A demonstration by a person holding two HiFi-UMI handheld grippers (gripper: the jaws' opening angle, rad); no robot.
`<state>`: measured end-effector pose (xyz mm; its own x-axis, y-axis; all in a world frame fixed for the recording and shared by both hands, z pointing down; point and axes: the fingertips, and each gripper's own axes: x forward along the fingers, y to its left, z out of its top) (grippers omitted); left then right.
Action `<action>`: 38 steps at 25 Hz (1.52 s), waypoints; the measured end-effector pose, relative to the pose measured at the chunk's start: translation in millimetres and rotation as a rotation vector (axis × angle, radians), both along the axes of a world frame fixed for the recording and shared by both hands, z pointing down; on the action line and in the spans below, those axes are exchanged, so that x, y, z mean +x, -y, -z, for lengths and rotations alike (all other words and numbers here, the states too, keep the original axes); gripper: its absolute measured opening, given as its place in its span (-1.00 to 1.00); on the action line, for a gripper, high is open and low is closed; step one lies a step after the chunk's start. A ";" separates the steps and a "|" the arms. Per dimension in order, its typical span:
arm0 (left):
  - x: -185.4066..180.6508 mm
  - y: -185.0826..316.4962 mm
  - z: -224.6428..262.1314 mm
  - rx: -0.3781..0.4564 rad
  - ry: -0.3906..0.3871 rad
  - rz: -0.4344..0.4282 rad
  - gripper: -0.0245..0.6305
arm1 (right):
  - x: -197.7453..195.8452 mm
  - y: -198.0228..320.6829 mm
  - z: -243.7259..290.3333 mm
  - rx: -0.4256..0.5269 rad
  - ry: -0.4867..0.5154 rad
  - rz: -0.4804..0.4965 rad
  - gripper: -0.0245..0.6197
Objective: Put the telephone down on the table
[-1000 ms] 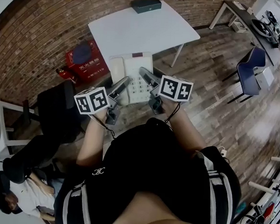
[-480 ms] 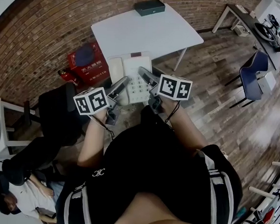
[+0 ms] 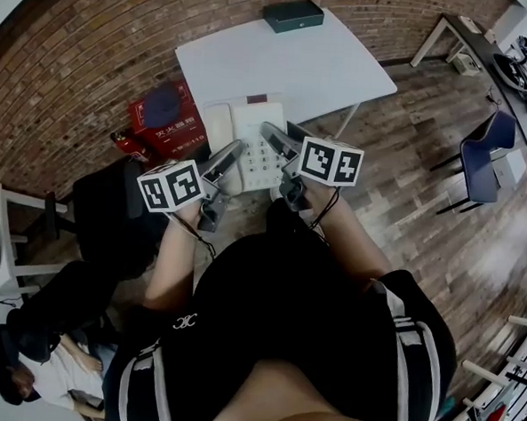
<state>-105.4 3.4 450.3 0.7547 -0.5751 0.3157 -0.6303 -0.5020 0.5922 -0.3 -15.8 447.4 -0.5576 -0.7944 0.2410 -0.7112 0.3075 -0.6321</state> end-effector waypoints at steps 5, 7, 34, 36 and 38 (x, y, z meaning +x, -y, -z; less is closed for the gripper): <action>7.7 40.3 -15.7 -0.032 0.009 -0.008 0.16 | 7.7 40.4 -14.5 -0.024 0.001 -0.002 -0.21; 10.1 58.4 -19.5 -0.044 0.013 -0.007 0.16 | 10.0 58.7 -19.3 -0.035 0.005 -0.001 -0.21; 48.5 320.5 -52.9 -0.230 0.026 0.170 0.16 | 41.8 339.2 -60.9 -0.211 -0.013 0.191 -0.21; 47.3 327.8 -57.6 -0.240 0.022 0.181 0.16 | 40.1 348.2 -65.4 -0.220 -0.016 0.204 -0.21; 42.1 336.0 -62.7 -0.253 0.018 0.191 0.16 | 34.4 357.5 -70.1 -0.230 -0.024 0.215 -0.21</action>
